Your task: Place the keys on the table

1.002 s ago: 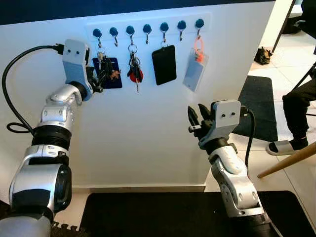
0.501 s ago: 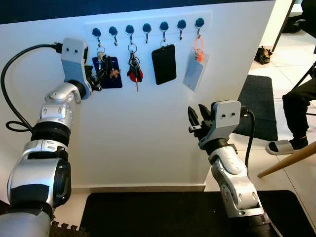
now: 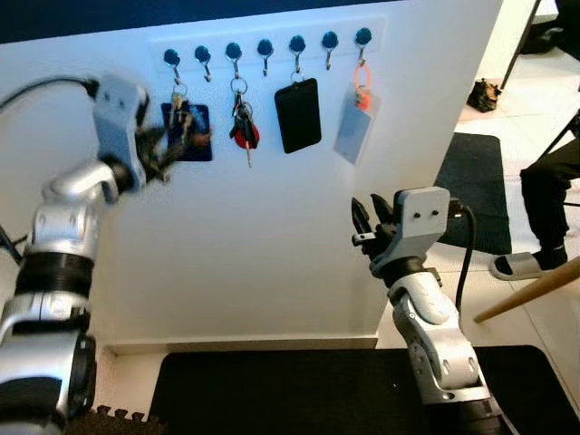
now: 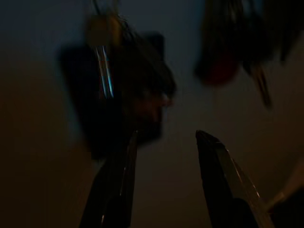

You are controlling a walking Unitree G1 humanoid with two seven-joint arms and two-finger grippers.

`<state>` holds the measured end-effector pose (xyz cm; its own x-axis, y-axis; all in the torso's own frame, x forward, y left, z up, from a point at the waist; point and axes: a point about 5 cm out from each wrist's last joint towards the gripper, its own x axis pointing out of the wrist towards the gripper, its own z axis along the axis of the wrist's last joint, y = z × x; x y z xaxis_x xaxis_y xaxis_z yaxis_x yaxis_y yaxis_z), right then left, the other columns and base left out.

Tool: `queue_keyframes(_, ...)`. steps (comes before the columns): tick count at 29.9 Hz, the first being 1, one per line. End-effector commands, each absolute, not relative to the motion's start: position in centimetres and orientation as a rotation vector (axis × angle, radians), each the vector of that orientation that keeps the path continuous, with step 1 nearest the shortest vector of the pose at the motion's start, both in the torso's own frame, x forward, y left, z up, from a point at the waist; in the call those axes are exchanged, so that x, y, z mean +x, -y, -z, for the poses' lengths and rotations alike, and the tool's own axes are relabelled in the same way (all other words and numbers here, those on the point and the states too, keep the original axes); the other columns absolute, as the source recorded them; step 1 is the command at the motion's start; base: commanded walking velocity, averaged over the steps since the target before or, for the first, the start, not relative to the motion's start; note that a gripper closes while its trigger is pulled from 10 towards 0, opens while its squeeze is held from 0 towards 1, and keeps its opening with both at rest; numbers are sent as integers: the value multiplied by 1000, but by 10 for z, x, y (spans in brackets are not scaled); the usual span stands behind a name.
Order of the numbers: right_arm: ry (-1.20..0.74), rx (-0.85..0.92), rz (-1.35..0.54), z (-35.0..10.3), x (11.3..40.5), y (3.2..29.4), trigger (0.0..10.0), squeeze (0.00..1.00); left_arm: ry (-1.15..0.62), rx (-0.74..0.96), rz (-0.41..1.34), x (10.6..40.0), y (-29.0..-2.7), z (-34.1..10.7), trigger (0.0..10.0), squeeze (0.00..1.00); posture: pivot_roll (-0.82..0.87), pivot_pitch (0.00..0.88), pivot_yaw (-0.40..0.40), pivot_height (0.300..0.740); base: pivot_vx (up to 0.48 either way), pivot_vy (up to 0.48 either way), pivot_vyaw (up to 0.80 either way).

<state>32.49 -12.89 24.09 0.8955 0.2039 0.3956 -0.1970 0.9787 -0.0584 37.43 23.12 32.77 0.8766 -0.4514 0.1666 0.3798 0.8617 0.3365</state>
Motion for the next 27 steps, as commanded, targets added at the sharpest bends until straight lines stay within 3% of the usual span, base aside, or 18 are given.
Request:
queue_keyframes(1,407,-7,-225,-240,325,125,10000,0,269,328,376,367,-248,-341,10000,0,80,263,115,740,0,0,0)
queue_keyframes(9,405,-5,-249,-241,327,120,10000,0,382,225,206,368,-257,-375,10000,0,84,262,105,740,0,0,0)
queue_keyframes(27,409,-7,-236,-241,325,121,10000,0,390,116,251,392,-220,-379,10000,0,61,257,123,740,0,0,0)
